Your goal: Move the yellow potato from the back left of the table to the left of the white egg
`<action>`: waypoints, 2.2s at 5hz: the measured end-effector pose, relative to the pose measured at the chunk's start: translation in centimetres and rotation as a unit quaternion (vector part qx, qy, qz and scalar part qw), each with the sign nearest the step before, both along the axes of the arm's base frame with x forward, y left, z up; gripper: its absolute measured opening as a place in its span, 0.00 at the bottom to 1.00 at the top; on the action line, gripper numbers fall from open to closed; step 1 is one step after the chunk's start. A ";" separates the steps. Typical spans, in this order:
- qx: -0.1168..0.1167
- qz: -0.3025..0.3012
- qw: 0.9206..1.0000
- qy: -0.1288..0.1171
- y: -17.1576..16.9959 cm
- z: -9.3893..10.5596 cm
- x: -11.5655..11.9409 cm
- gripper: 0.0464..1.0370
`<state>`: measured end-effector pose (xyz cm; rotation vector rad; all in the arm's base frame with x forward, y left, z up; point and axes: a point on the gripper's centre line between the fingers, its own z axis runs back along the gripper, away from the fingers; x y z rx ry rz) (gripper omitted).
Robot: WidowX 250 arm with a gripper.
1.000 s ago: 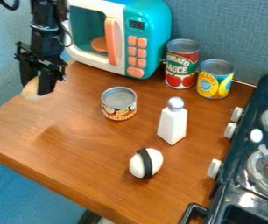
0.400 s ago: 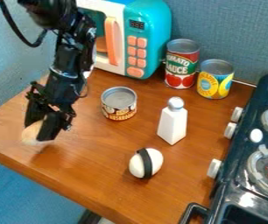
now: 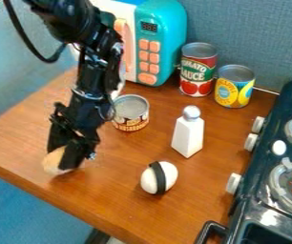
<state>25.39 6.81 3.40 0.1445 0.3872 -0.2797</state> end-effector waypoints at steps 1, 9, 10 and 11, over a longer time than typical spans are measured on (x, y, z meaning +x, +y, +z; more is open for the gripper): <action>-0.020 0.000 0.999 -0.050 -1.2 -0.5 0.8 0.55; -0.174 0.132 0.962 -0.162 4.3 6.8 0.8 0.96; -0.138 0.127 0.967 -0.171 5.4 7.4 1.4 0.96; -0.093 0.084 0.974 -0.190 4.9 7.9 2.5 0.96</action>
